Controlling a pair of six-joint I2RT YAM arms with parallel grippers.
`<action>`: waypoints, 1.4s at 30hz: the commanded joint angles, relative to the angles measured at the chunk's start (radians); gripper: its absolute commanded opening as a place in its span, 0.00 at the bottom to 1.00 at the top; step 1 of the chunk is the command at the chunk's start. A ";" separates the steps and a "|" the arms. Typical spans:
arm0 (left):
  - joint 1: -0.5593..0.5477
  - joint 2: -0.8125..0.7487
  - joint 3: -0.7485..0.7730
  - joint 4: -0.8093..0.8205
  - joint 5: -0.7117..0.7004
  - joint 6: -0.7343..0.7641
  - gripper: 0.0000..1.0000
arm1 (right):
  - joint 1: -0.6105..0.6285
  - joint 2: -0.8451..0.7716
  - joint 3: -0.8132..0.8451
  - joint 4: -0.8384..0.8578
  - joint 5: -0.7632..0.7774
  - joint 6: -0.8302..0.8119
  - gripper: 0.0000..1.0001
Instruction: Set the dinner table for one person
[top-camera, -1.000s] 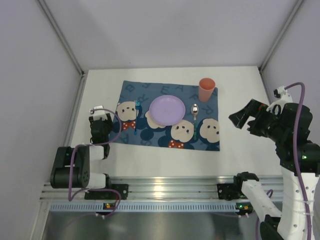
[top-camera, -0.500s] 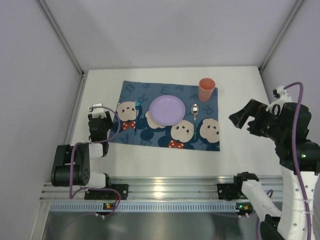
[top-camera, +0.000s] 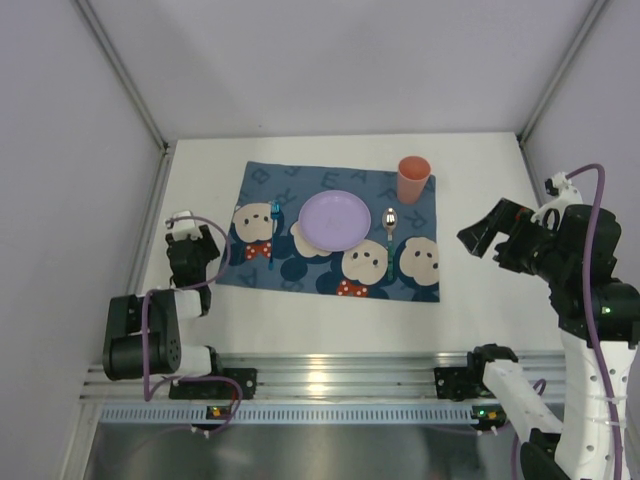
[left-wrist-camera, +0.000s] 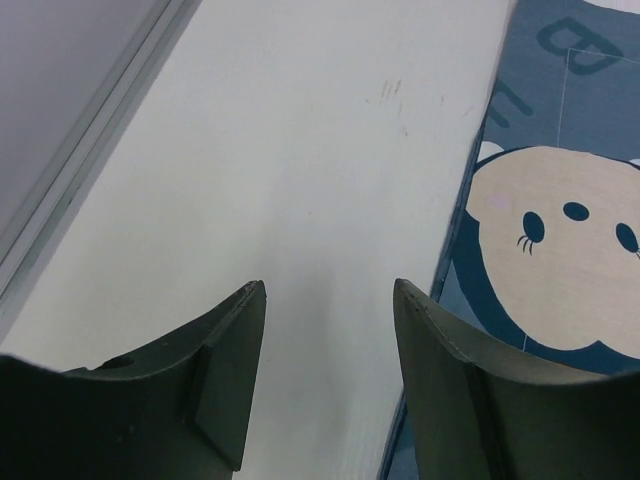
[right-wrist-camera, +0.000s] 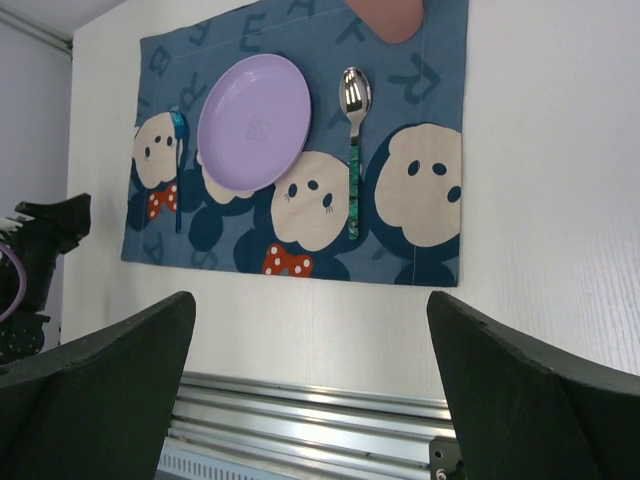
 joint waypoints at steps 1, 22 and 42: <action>0.006 -0.028 -0.007 0.085 0.030 -0.024 0.59 | 0.012 -0.003 -0.004 0.018 0.008 -0.013 1.00; 0.006 -0.137 -0.007 -0.023 0.059 -0.096 0.57 | 0.012 -0.018 -0.029 0.029 -0.005 0.004 1.00; 0.006 -0.255 -0.010 -0.148 0.060 -0.200 0.55 | 0.012 -0.020 -0.001 0.029 -0.022 -0.007 1.00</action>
